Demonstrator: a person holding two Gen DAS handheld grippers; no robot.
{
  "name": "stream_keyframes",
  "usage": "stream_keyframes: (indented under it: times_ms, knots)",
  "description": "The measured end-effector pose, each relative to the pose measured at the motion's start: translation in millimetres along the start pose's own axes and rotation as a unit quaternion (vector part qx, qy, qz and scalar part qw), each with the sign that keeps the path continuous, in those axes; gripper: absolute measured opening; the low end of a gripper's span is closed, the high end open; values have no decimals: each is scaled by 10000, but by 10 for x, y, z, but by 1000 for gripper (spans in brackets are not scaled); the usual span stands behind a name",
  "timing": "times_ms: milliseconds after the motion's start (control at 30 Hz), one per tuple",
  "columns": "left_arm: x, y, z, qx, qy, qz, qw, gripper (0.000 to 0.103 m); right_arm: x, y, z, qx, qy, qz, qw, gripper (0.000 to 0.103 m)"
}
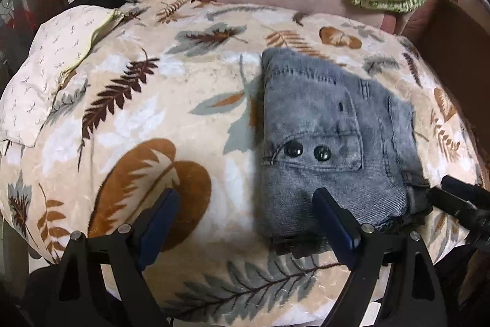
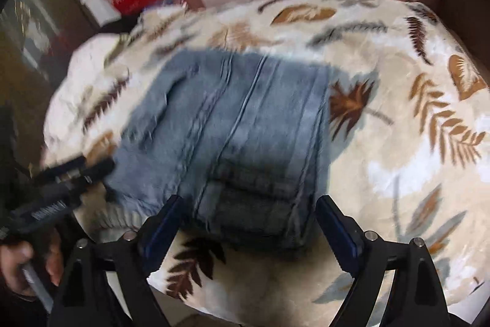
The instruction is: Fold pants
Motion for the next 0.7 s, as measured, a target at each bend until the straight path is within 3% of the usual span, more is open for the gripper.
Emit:
stream_keyframes:
  times_ms: [133, 267, 367, 400, 500, 567, 600, 633, 700]
  knots:
    - [137, -120, 121, -211, 530, 237, 9981, 89, -304, -82, 164, -80, -624, -548, 9965, 90]
    - [266, -432, -56, 116, 1608, 517, 9856, 89, -702, -262, 25, 222, -1406, -1224, 9822, 90]
    - [221, -612, -335, 556, 2106, 597, 9742, 89, -871, -416, -214, 491, -1740, -1544, 9713, 89]
    - [182, -648, -471, 753, 2350, 678, 9667, 89, -890, -477, -298, 574, -1802, -1574, 9693, 89]
    - [66, -639, -714, 1158, 2512, 774, 9579, 88, -856, -542, -596, 937, -1726, -1616, 9671, 89]
    - [-27, -593, -773, 1202, 2633, 746, 9543, 88, -748, -527, -652, 975, -1687, -1436, 9703, 87]
    - [-67, -584, -760, 1156, 2627, 668, 9556, 85, -696, -528, -669, 999, -1610, -1334, 9728, 82]
    - [-118, -579, -759, 1155, 2585, 537, 9576, 82, -657, -525, -687, 1042, -1562, -1324, 9733, 68]
    - [-144, -576, -780, 1214, 2464, 507, 9602, 72, -662, -547, -734, 1102, -1365, -1313, 9757, 51]
Point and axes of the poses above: each gripper's, at about its wrist camera, not at the fingertips, and z roughly against the way its jaws point, x to its left, y to its underside, the point moved 2 cm from there along -z, roughly the way its jaws point, and after that the axes turned 8 degrees about x, right-handed, at the moved point
